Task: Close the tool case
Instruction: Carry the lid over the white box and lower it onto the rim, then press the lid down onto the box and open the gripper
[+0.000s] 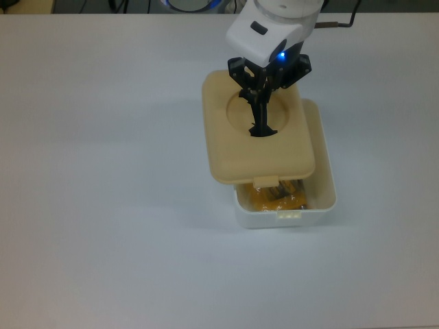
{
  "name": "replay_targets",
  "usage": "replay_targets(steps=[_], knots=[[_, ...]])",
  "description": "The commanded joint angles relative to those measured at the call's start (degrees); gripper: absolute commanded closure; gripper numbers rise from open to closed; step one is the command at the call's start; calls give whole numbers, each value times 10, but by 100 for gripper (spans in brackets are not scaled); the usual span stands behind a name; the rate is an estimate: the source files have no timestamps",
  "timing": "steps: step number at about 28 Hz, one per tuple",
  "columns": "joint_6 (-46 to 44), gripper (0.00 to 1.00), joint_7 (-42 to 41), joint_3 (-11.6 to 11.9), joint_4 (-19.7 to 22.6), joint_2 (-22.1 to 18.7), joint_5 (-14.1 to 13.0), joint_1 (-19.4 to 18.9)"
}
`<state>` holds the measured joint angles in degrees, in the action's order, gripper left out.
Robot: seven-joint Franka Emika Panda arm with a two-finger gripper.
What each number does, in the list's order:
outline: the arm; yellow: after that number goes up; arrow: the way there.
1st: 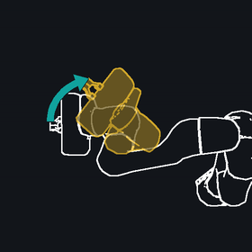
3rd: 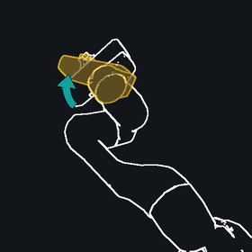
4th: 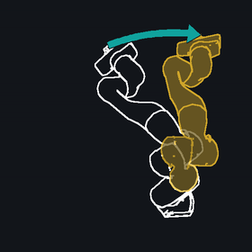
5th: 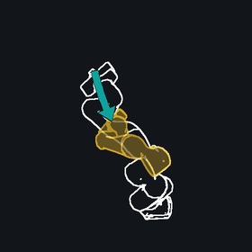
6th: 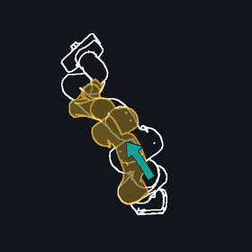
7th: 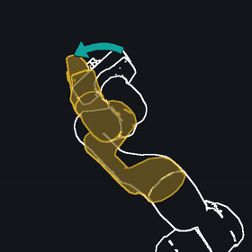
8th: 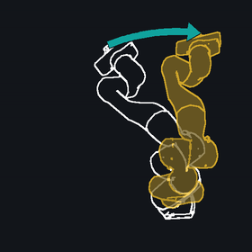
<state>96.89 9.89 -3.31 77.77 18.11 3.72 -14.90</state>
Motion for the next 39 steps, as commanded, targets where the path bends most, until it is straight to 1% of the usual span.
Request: replay_targets(steps=[1,4,7,16,20,24,32,34,35,36,37,38,39], knots=[[18,100,23,5,-15,19,10,-19],[32,100,34,4,-15,23,16,-22],[39,100,39,4,-15,32,16,-23],[58,100,59,4,-31,44,16,-23],[66,100,65,4,-32,47,16,-24],[69,100,65,5,-36,58,17,-35],[74,93,82,5,-37,64,17,-36],[74,89,85,5,-37,64,17,-41],[74,83,85,5,-37,64,17,-42],[74,75,85,5,-37,64,17,-43],[74,69,85,5,-37,64,17,-43],[74,65,85,5,-37,64,17,-43],[74,51,85,5,-37,64,17,-43]])
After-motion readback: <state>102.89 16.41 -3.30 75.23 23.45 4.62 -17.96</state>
